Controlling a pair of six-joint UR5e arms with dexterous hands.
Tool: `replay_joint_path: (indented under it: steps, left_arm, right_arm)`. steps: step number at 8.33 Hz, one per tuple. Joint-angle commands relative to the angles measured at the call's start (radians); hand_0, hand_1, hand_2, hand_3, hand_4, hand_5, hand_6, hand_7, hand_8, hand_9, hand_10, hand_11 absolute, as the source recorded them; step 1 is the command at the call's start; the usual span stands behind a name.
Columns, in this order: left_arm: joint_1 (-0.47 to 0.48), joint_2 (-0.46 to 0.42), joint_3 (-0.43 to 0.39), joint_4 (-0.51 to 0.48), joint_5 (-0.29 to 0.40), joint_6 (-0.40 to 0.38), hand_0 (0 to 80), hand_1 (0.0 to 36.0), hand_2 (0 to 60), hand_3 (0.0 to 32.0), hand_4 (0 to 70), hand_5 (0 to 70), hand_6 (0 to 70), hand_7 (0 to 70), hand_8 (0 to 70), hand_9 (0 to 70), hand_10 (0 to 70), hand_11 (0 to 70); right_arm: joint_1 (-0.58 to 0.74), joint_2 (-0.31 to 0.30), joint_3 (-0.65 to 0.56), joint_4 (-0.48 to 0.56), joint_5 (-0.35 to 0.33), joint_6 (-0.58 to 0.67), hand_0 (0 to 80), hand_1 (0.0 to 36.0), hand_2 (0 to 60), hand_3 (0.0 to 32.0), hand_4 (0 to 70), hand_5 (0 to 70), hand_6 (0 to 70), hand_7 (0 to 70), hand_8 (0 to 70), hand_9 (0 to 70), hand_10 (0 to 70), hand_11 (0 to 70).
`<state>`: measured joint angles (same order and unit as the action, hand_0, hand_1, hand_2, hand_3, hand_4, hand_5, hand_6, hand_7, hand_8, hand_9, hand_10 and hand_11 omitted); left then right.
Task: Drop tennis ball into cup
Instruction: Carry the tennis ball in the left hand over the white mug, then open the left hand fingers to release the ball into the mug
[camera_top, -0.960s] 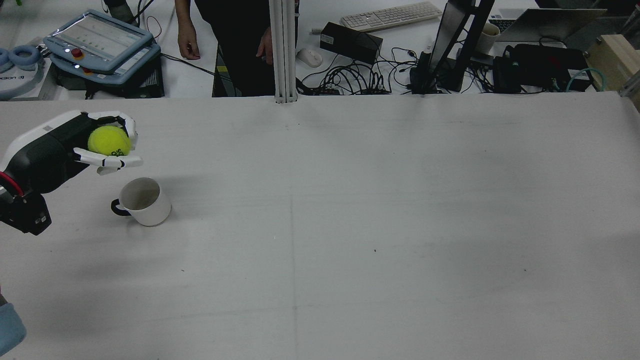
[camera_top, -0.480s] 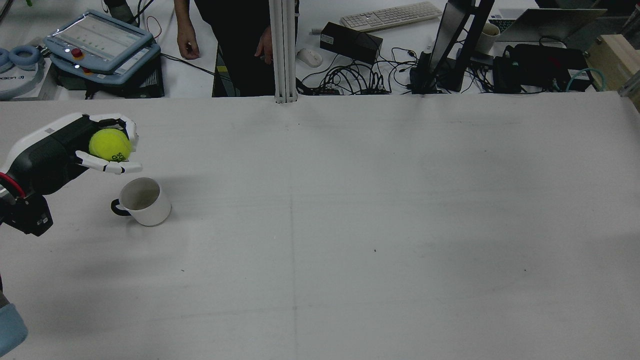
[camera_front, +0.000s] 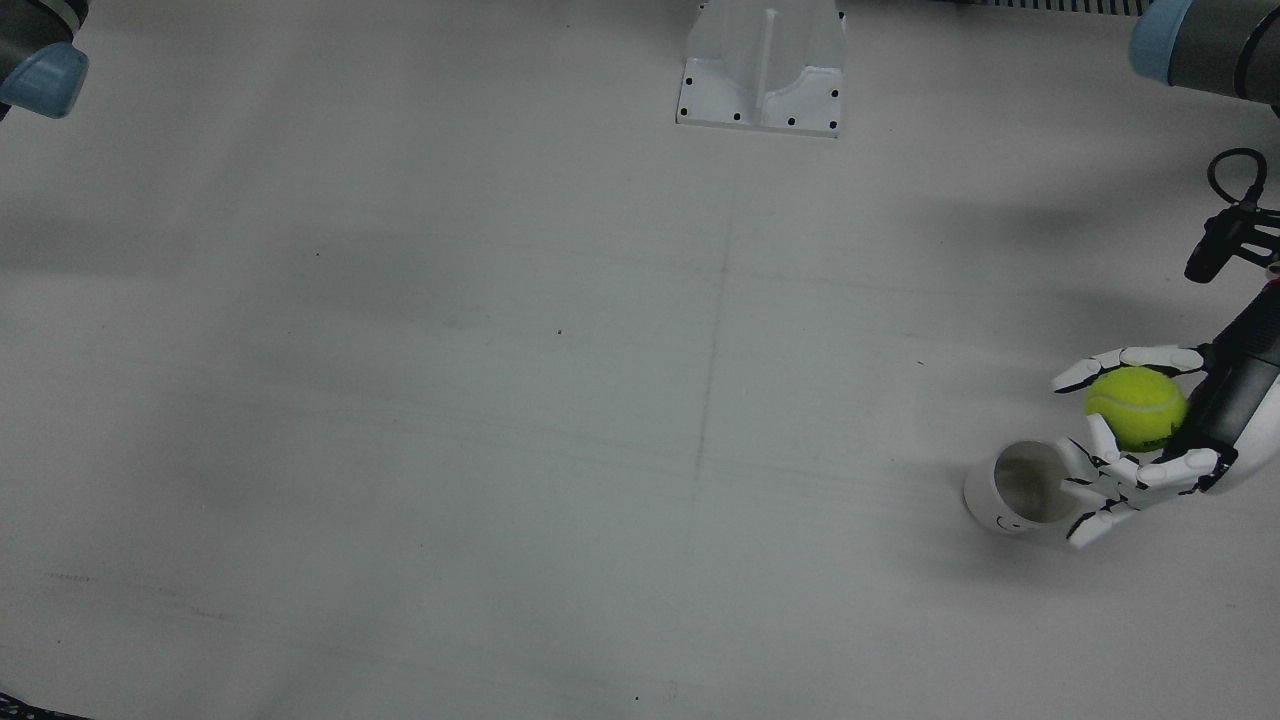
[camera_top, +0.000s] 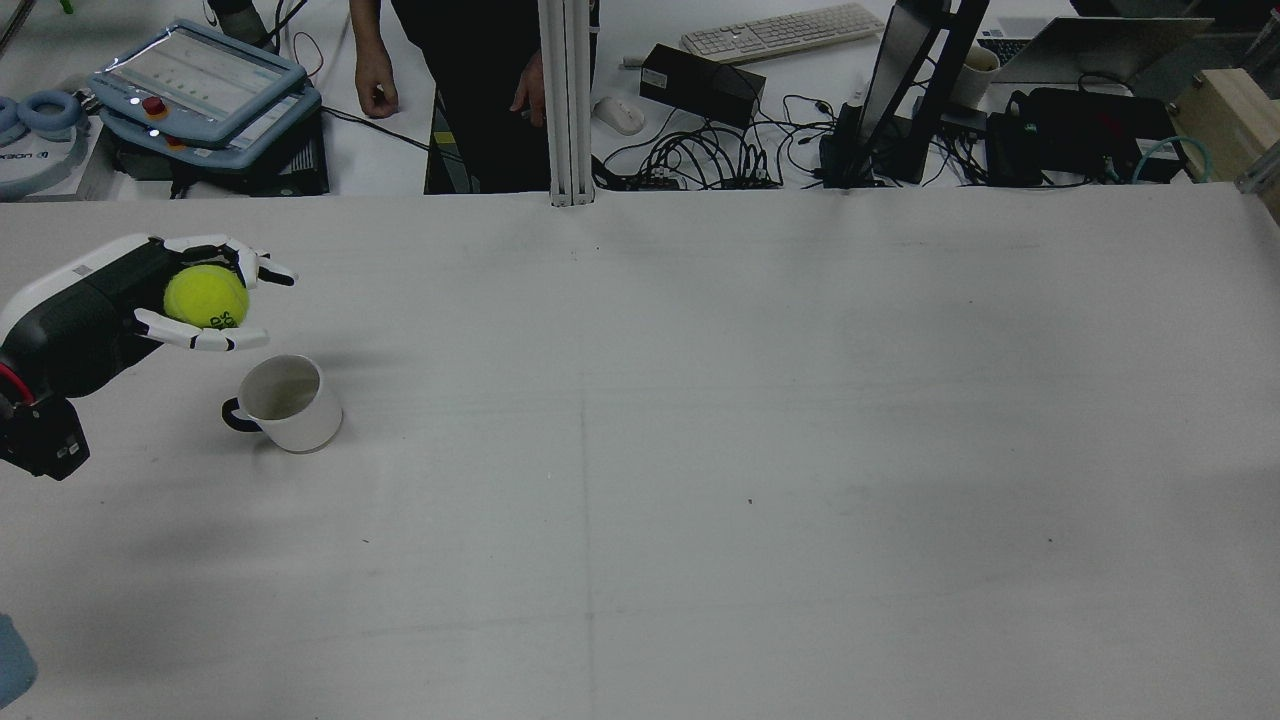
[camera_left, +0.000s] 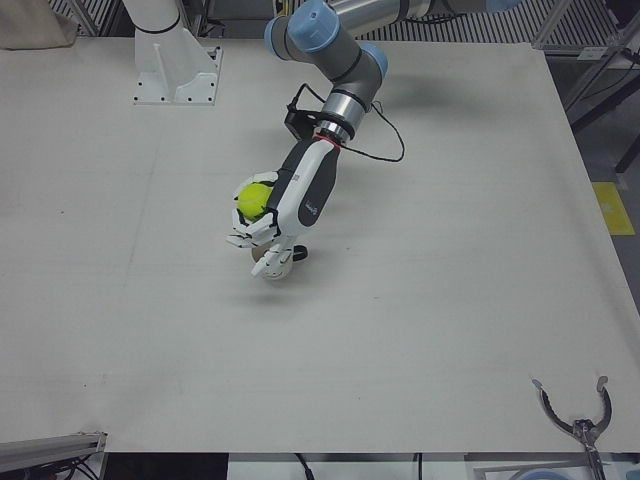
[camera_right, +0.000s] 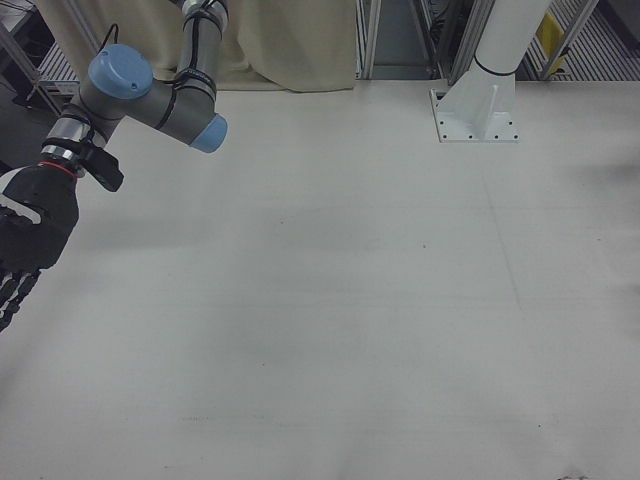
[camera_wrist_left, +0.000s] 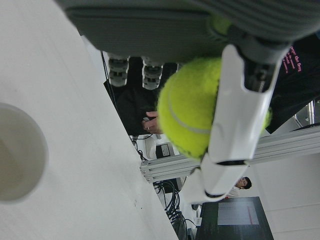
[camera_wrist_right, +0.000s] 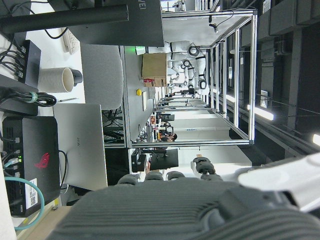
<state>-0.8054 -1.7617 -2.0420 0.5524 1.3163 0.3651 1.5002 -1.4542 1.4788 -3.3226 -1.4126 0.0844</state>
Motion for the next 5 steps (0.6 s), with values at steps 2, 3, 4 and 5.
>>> replay_joint_path:
  steps: [2, 3, 4, 5]
  left_arm:
    - [0.0, 0.005, 0.005, -0.009, 0.001, 0.0, 66.2, 36.0, 60.0, 0.0, 15.5, 9.3, 6.0, 19.5, 3.4, 8.0, 5.5, 11.6]
    - [0.002, 0.007, 0.005, -0.009, 0.001, 0.0, 64.5, 36.0, 60.0, 0.0, 10.1, 56.9, 29.2, 14.3, 7.5, 6.7, 5.2, 11.2]
    - [0.0, 0.007, 0.003, -0.009, 0.001, 0.0, 64.0, 36.0, 60.0, 0.0, 11.7, 41.6, 28.3, 13.7, 6.7, 5.6, 4.9, 10.7]
    - [-0.001, 0.01, 0.0, -0.009, 0.003, -0.003, 63.4, 36.0, 60.0, 0.0, 10.4, 43.4, 43.4, 9.2, 8.7, 3.7, 4.5, 10.1]
  right_arm:
    - [0.0, 0.0, 0.0, 0.0, 0.0, 0.0, 0.0, 0.0, 0.0, 0.0, 0.0, 0.0, 0.0, 0.0, 0.0, 0.0, 0.0, 0.0]
    - [0.0, 0.0, 0.0, 0.0, 0.0, 0.0, 0.0, 0.0, 0.0, 0.0, 0.0, 0.0, 0.0, 0.0, 0.0, 0.0, 0.0, 0.0]
    - [0.0, 0.0, 0.0, 0.0, 0.0, 0.0, 0.0, 0.0, 0.0, 0.0, 0.0, 0.0, 0.0, 0.0, 0.0, 0.0, 0.0, 0.0]
    - [0.0, 0.0, 0.0, 0.0, 0.0, 0.0, 0.0, 0.0, 0.0, 0.0, 0.0, 0.0, 0.0, 0.0, 0.0, 0.0, 0.0, 0.0]
